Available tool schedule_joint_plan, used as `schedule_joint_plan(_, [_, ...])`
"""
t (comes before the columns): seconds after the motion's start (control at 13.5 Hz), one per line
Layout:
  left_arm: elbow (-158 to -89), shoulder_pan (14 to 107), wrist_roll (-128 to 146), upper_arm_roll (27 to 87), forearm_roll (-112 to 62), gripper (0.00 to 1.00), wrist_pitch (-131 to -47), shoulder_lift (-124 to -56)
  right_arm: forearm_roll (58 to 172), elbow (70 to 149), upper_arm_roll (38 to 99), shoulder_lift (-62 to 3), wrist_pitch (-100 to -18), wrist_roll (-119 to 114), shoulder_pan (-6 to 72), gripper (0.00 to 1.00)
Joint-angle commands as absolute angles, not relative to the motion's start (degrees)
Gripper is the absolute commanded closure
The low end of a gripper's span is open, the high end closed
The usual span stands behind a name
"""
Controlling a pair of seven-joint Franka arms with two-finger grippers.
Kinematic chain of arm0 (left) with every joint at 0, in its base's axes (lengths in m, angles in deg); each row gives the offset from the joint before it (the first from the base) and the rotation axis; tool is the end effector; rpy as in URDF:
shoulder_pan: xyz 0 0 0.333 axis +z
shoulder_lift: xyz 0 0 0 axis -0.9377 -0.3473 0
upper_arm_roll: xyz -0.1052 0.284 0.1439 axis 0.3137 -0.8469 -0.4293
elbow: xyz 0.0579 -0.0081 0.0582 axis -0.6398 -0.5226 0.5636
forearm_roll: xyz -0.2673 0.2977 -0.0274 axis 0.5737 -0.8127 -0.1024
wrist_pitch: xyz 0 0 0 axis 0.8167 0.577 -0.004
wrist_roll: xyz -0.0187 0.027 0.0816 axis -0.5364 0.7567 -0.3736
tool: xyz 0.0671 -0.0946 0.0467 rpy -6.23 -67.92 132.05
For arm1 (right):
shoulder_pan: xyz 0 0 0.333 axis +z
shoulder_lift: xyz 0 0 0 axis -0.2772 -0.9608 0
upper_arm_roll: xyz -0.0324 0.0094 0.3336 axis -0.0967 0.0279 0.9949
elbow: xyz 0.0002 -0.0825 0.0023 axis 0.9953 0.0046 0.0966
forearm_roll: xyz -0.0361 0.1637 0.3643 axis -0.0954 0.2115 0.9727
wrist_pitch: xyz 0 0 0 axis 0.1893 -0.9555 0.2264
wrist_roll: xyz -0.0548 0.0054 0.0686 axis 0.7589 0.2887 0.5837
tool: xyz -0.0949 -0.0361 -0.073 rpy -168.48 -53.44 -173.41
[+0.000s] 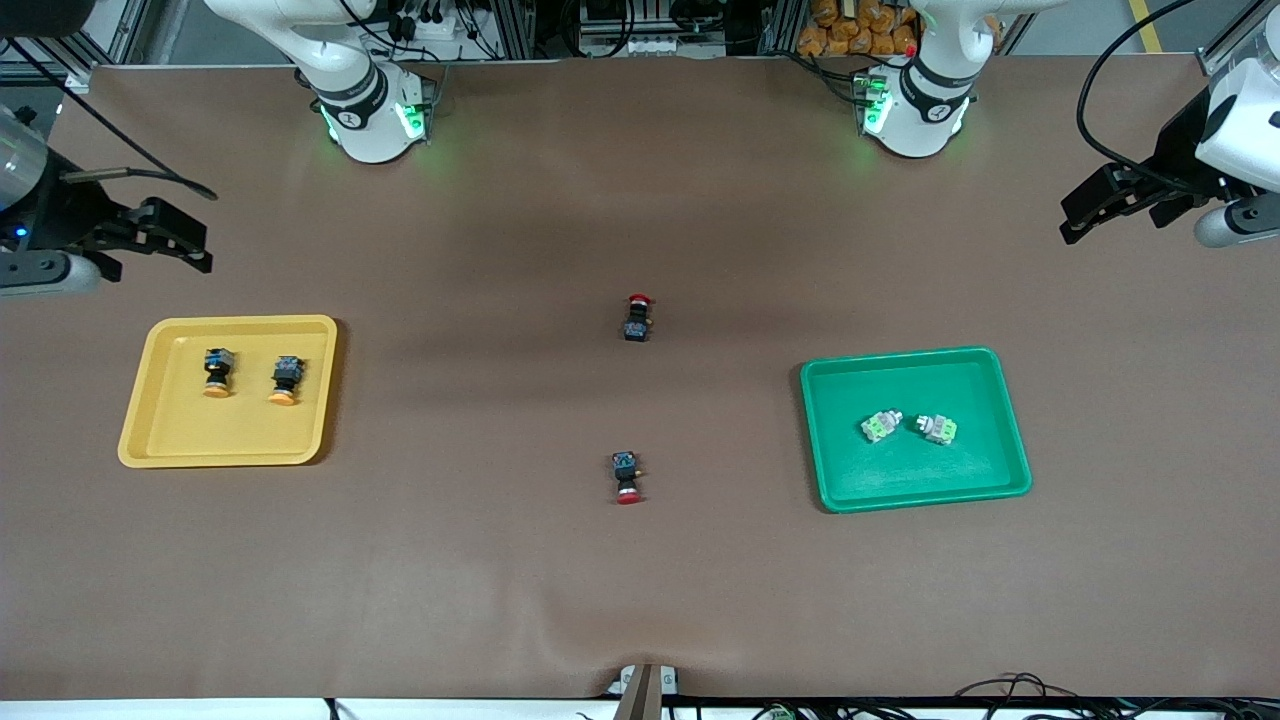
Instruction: Place green and yellow buttons in trays
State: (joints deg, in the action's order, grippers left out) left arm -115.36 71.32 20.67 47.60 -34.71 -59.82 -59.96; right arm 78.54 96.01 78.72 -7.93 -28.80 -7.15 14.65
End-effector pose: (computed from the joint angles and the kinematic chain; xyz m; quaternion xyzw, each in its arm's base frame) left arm 0.5279 -0.0709 0.6558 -0.9956 -0.0923 -0.0110 0.0078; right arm 0.5648 0.0351 0.6354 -0.9991 -0.0366 0.0224 0.0048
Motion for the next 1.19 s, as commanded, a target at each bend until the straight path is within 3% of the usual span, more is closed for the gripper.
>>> schedule_joint_plan(0.0, [-115.25, 71.70, 19.99, 47.75, -34.54, 0.00, -58.84, -59.04, 79.70, 97.89, 79.08, -5.87, -29.41, -8.12, 12.85, 0.00])
schedule_joint_plan(1.11, [-115.25, 71.70, 19.99, 47.84, -34.55, 0.00, -58.84, -59.04, 80.05, 102.55, 79.25, -2.61, -30.73, -1.45, 12.85, 0.00])
